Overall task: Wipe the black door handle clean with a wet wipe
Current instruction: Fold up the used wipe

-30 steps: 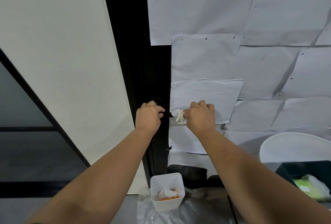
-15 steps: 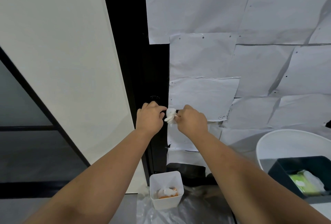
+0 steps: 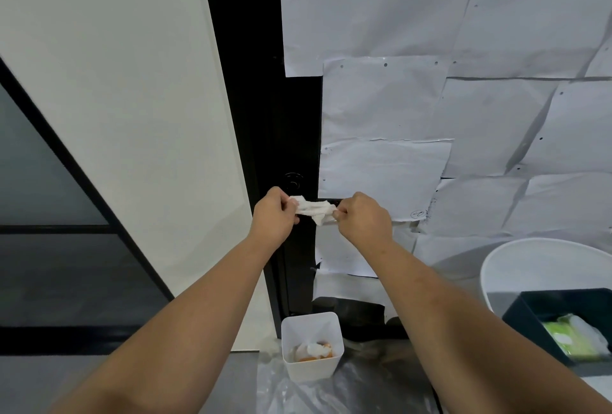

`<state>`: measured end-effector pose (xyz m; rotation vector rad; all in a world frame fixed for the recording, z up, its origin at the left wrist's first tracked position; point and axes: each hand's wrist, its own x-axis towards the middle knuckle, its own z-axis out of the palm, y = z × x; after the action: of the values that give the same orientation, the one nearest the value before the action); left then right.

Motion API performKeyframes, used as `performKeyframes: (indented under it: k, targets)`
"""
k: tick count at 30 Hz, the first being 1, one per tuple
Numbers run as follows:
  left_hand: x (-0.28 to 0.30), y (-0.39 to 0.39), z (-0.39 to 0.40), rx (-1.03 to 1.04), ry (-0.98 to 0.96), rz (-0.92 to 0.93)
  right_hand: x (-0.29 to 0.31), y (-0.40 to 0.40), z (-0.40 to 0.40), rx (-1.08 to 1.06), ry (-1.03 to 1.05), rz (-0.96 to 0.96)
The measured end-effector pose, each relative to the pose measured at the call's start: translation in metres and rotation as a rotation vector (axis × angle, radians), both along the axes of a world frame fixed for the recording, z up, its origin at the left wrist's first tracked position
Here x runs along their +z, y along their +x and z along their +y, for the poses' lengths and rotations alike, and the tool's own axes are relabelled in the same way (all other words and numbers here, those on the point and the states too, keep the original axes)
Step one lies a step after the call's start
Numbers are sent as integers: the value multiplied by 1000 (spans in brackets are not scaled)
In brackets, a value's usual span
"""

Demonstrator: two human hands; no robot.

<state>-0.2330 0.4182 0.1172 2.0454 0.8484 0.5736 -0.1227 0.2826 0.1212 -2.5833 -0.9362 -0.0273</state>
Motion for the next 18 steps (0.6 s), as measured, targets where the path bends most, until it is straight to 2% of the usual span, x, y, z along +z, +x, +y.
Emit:
performKeyframes:
  k: [3,9,18]
  targets:
    - [-8,-5,4,-6,-36,-55,-6,5,-4,-44,55,69]
    - [-8,5,5,6,112,-70,0,15,3,-110,241,101]
    - [-11,13,2,-42,204,-45,-10,11,8,90,298,104]
